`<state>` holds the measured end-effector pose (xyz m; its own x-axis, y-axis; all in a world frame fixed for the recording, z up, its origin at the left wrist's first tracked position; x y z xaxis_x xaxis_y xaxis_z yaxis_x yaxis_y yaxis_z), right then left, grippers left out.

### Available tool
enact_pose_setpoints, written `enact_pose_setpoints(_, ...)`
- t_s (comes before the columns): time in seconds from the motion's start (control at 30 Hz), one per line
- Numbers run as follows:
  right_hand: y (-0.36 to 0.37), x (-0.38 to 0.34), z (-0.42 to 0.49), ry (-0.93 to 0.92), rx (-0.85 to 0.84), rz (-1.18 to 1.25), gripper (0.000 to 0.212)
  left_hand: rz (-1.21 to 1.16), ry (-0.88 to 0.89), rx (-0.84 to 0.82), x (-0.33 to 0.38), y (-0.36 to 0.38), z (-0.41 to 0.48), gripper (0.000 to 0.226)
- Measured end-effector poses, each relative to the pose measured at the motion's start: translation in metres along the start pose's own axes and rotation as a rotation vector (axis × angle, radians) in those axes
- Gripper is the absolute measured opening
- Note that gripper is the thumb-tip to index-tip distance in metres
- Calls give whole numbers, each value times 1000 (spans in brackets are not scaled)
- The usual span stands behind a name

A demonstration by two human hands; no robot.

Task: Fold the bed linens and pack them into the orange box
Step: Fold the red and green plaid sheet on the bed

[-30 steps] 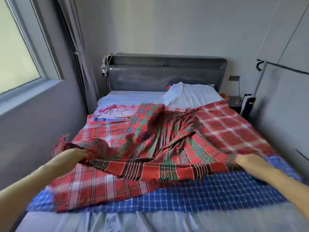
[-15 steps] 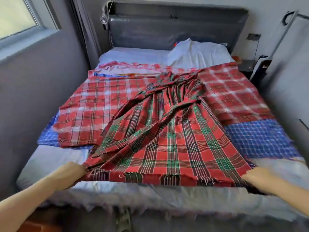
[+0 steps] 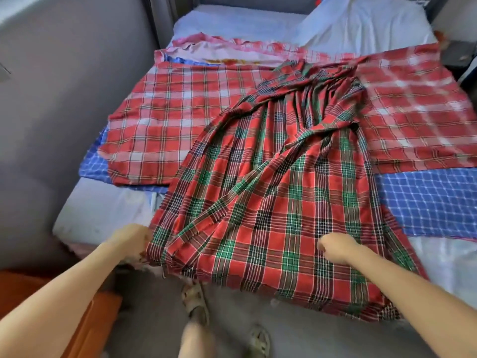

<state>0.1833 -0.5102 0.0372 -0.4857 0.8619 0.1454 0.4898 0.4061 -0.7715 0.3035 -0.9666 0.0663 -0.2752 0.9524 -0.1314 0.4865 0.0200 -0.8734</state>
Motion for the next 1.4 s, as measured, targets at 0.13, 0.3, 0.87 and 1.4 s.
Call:
enact_pose_setpoints(0.13, -63, -81, 84, 84, 205, 535, 27, -271, -204, 96, -32, 13, 62, 28)
enact_pose_setpoints(0.3, -70, -157, 176, 401, 201, 1179, 31, -547, -369, 210, -65, 40, 153, 28)
enact_pose_setpoints(0.87, -11, -141, 278, 1012, 344, 892, 29, -925, -451, 537, -84, 52, 326, 26)
enact_pose_setpoints(1.4, -140, -186, 307, 676, 612, 1265, 43, -664, -334, 390, -97, 78, 310, 35)
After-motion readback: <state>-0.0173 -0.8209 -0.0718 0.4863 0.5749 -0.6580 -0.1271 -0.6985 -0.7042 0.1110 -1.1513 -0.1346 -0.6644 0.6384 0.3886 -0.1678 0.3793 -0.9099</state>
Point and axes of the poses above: each hand's wrist, its own z-axis towards the middle knuckle, its own y-axis out of the palm, x = y × z, the point moved 10 cm from there along z, towards the middle knuckle, and after that the axes turned 14 degrees about x, right-handed, at the moved point
